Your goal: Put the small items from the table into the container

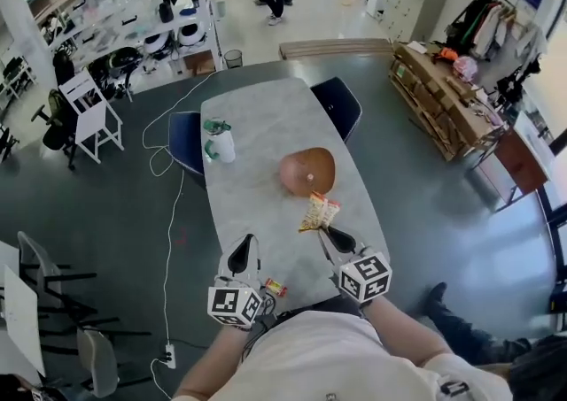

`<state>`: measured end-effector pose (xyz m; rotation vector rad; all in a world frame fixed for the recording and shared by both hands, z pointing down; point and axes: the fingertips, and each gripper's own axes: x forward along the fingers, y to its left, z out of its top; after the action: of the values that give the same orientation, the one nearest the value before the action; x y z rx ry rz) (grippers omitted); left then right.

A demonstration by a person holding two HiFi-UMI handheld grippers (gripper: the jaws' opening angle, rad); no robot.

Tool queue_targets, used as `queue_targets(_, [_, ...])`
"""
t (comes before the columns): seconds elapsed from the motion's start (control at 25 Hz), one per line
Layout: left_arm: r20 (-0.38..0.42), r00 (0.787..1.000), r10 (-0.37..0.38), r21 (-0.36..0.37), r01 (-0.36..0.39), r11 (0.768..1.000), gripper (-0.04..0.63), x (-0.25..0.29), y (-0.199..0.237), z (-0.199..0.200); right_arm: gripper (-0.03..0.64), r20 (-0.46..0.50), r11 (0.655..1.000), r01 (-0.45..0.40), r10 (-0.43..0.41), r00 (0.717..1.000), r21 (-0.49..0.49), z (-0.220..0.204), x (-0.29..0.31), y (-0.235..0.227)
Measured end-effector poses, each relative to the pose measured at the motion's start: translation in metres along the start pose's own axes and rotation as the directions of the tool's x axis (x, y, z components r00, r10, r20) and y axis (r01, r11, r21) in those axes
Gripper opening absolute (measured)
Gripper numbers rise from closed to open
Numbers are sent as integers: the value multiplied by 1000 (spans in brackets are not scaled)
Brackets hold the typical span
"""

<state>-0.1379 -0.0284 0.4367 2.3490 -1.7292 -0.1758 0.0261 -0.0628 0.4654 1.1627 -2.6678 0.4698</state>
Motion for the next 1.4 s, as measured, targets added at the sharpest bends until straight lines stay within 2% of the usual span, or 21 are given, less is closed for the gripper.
queue_targets(0.28, [-9,998,-68,25,68,997,3,3,-18,-3,54,43,1000,22,-22,999,6,3,-14,2])
queue_targets(0.48, [-11,998,-64,27,64,998,3,-1,-15,-2,54,34,1000,21,-21,999,7,2,-10,6])
queue_targets(0.76, [-31,999,-25,19,25,999,3,1,-5,-13,54,-17,1000,13,-13,1000,13,-8,6,-12])
queue_targets(0.96, [-60,998,31,9,-30,1000,3,12,2,-26,54,-84,1000,3,-3,996,-11,-17,28,-46])
queue_targets(1.16, [-87,990,115,-1,-115,993,3,24,22,-37,54,-214,999,-28,19,977,-36,-39,75,-86])
queue_targets(1.28, [-115,977,182,-12,-184,983,3,27,33,-53,54,-290,997,-50,33,957,-51,-59,109,-119])
queue_targets(1.4, [-154,954,258,-22,-264,964,3,26,40,-71,55,-377,995,-82,52,925,-63,-86,153,-154])
